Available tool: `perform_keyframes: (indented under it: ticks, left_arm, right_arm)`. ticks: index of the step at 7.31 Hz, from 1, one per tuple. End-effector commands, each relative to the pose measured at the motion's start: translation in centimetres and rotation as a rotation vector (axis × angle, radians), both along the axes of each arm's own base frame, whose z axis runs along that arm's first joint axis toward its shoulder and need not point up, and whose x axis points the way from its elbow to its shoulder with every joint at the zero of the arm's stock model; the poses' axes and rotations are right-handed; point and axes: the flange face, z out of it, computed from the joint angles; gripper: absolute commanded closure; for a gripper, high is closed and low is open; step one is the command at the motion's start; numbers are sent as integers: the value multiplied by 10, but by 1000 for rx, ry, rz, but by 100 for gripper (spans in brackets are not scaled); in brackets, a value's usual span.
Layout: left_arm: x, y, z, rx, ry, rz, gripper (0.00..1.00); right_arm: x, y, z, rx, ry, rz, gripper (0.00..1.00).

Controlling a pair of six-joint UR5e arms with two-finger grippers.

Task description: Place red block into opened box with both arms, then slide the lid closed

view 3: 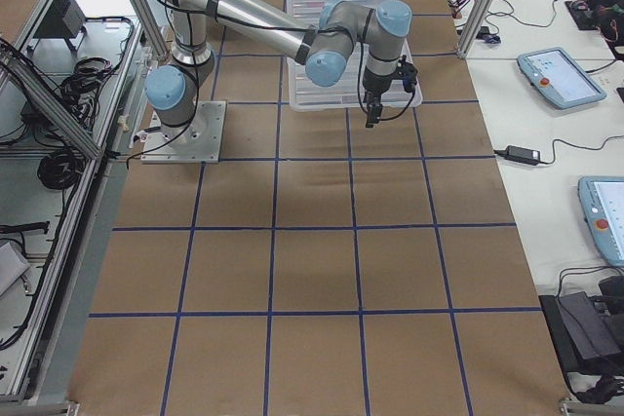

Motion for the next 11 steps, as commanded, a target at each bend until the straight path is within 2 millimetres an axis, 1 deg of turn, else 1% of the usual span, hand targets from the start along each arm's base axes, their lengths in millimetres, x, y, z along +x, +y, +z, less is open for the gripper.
perform_keyframes:
  ticks: [1, 2, 3, 4, 6, 7, 8, 9, 10, 11]
  left_arm:
    - [-7, -2, -43, -64, 1, -11, 85]
    - [-9, -1, -60, -37, 0, -2, 85]
    - [-17, -1, -69, -25, -1, 15, 85]
    - [-28, 1, -77, -15, -1, -3, 85]
    - [-19, -4, -89, -11, -49, -118, 83]
    - [-18, -2, -95, -3, -46, -115, 83]
    - [-15, 6, -112, 10, -47, -114, 83]
    - [-12, 12, -128, -40, -42, -109, 83]
    - [-9, 17, -140, -40, 14, -92, 83]
    - [1, 16, -143, -34, 53, -66, 83]
  right_arm:
    - [-1, 0, 1, -1, 8, 2, 0]
    - [-1, 0, 2, -1, 6, 2, 0]
    - [-1, 0, 3, -4, 7, 2, 0]
    - [-1, 0, 15, -24, 10, 2, 0]
    - [-1, -3, 48, -17, 10, -1, 0]
    - [0, 0, 72, -21, 13, -7, 0]
    - [3, 7, 97, -32, 17, -11, 0]
    - [7, 12, 111, -49, 18, -7, 0]
    - [8, 10, 100, -29, 11, -4, 0]
    - [9, 14, 105, -30, 16, -6, 0]
